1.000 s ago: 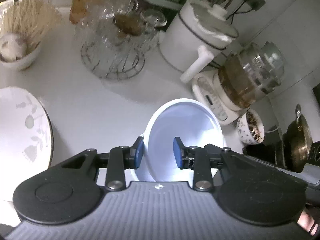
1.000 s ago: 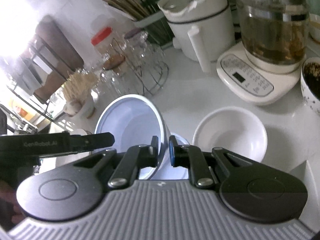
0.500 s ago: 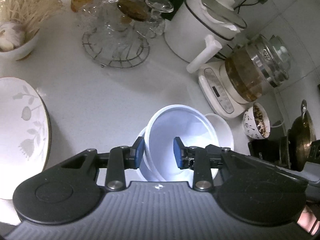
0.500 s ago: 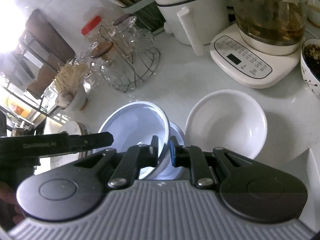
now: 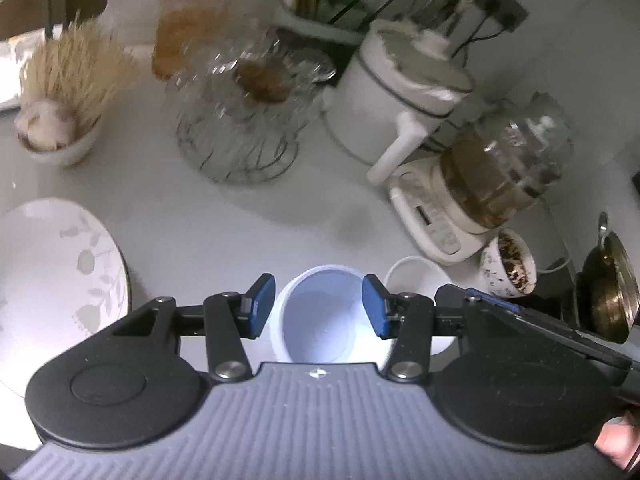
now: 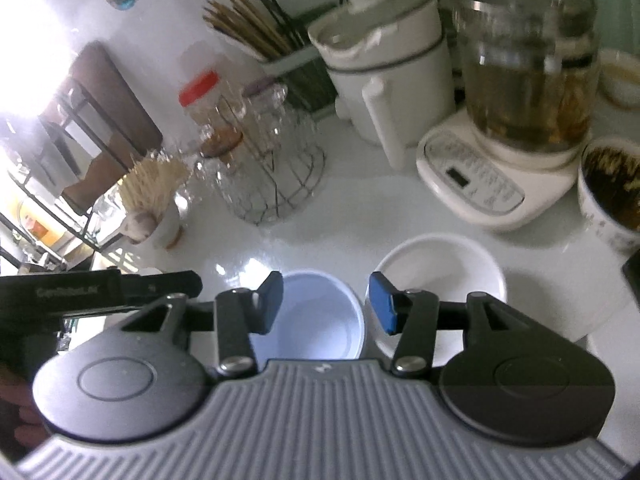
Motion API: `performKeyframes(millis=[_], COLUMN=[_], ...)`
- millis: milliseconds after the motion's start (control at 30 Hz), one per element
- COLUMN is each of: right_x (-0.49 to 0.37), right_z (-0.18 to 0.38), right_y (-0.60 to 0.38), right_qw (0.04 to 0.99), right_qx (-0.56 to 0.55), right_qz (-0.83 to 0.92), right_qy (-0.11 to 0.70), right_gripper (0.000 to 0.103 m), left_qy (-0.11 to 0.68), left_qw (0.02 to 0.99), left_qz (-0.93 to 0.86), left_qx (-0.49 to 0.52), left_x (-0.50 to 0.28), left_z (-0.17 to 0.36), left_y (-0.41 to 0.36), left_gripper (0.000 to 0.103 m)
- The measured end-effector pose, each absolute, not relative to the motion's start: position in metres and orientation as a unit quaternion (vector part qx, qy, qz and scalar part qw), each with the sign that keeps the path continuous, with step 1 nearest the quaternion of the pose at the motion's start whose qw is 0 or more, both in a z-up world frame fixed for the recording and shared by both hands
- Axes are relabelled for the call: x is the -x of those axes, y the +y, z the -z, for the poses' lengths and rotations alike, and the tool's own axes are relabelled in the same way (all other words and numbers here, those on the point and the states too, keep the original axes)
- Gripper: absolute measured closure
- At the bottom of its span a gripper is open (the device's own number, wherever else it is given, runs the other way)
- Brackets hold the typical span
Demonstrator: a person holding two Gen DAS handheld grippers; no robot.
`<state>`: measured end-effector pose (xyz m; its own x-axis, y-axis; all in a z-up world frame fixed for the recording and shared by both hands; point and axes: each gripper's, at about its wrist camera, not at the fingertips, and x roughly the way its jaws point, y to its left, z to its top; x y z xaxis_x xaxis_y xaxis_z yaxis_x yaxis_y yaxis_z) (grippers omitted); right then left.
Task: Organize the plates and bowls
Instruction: 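Lower the blue bowl into the other blue bowl and open both grippers, then move both tools to the white ceramic bowl beside the blue bowls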
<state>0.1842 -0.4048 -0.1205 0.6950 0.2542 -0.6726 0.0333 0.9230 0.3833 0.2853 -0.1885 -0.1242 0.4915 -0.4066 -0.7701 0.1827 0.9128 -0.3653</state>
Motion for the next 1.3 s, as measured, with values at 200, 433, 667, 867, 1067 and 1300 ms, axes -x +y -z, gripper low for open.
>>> performKeyframes(millis=[200, 433, 667, 867, 1067, 1300], right_x=[-0.16, -0.138, -0.125, -0.126, -0.14, -0.162], right_z=[0.096, 0.094, 0.118, 0.144, 0.173, 0.193], right_y=[-0.405, -0.407, -0.409, -0.417, -0.409, -0.397], right_qw=[0.922, 0.928, 0.915, 0.891, 0.868, 0.859], right_qx=[-0.164, -0.164, -0.182, -0.228, -0.256, -0.263], right_qz=[-0.054, -0.044, -0.026, -0.023, -0.043, -0.062], right_qy=[0.346, 0.332, 0.359, 0.392, 0.423, 0.435], right_gripper=[0.052, 0.052, 0.052, 0.052, 0.053, 0.061], left_qy=[0.445, 0.444, 0.474, 0.488, 0.51, 0.527], left_qw=[0.869, 0.871, 0.857, 0.85, 0.839, 0.828], left_qz=[0.187, 0.189, 0.178, 0.171, 0.154, 0.157], left_qx=[0.105, 0.098, 0.099, 0.098, 0.109, 0.11], left_x=[-0.264, -0.244, -0.243, -0.251, -0.269, -0.276], left_z=[0.098, 0.099, 0.129, 0.15, 0.174, 0.193], left_y=[-0.202, -0.207, -0.204, -0.203, -0.201, -0.203], left_gripper=[0.049, 0.049, 0.049, 0.049, 0.049, 0.049])
